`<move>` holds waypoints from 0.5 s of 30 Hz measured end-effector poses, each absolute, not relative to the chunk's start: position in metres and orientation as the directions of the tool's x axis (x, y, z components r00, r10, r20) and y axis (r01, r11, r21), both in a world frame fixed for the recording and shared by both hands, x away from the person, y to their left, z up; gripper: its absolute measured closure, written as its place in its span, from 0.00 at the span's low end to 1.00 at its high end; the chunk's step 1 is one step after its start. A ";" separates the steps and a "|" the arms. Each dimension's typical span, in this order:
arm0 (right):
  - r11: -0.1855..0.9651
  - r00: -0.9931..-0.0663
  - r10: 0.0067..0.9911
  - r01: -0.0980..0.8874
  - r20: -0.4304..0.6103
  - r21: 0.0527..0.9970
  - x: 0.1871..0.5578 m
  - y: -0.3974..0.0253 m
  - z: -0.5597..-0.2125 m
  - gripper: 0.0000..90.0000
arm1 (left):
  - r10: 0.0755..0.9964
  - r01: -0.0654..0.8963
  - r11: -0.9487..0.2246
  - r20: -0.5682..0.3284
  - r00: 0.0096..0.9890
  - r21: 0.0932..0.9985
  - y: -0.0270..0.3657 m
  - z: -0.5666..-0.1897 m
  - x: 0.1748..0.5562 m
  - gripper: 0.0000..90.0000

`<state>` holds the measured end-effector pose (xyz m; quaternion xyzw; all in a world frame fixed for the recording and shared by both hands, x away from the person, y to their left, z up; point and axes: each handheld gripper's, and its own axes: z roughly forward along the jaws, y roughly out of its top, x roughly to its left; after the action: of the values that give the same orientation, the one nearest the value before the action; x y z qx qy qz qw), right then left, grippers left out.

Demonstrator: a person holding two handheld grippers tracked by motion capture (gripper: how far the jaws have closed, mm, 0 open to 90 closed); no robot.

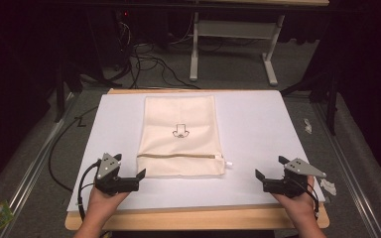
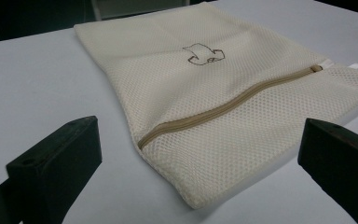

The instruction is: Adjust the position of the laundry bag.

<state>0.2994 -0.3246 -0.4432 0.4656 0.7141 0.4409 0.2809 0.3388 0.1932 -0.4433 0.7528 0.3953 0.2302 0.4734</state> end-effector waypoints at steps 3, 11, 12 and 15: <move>0.181 -0.411 0.912 0.417 0.007 0.891 0.299 -0.325 -0.443 0.02 | 0.813 0.377 -0.238 -0.028 0.581 0.895 0.193 -0.443 0.339 0.00; 0.177 -0.410 0.912 0.423 0.013 0.889 0.300 -0.324 -0.444 0.02 | 0.812 0.376 -0.241 -0.026 0.583 0.895 0.194 -0.443 0.339 0.00; 0.177 -0.410 0.912 0.423 0.013 0.889 0.300 -0.324 -0.444 0.02 | 0.813 0.376 -0.240 -0.027 0.582 0.895 0.194 -0.443 0.339 0.00; 0.183 -0.413 0.911 0.420 0.008 0.889 0.300 -0.324 -0.444 0.02 | 0.813 0.377 -0.240 -0.027 0.581 0.895 0.194 -0.443 0.339 0.00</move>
<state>0.2999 -0.3240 -0.4440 0.4644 0.7165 0.4393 0.2793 0.3387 0.1938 -0.4433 0.7528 0.3952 0.2308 0.4732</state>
